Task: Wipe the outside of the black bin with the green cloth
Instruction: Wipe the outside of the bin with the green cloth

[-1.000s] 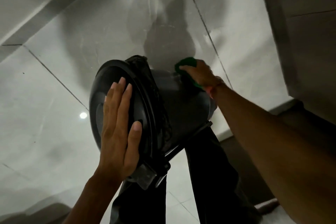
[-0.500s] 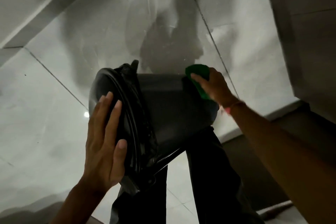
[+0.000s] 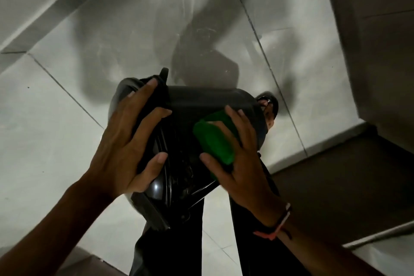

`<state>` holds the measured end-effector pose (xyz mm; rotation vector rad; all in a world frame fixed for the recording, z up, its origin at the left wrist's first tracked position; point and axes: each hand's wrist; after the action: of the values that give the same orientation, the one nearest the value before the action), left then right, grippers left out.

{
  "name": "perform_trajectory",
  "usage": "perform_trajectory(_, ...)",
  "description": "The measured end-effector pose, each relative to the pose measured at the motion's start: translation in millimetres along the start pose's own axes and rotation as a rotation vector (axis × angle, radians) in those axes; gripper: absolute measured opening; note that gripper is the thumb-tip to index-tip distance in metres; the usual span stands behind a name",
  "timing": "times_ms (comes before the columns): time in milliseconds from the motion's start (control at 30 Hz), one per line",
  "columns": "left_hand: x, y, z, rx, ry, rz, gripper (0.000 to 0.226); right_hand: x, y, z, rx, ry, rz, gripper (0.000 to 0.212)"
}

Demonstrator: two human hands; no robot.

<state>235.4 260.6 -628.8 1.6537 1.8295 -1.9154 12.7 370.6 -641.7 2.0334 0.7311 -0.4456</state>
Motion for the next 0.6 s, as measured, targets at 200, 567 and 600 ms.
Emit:
perform_trajectory(200,-1,-13,21,0.017,0.018,0.002,0.063,1,-72,48,0.516,-0.147,0.267,0.056)
perform_trajectory(567,-2,-44,53,-0.147,-0.043,0.067,0.055,-23,14,14,0.208,-0.062,0.518,0.047)
perform_trajectory(600,-3,-44,51,-0.143,-0.057,0.094,0.054,-25,17,-7,0.118,-0.069,0.492,0.045)
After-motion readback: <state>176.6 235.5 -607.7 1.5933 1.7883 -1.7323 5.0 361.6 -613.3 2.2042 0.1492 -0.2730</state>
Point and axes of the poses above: each hand's wrist, its own z-axis towards the middle knuckle, its own x-axis out of the palm, y = z × x, and after that the axes turned 10 degrees about -z, right-handed
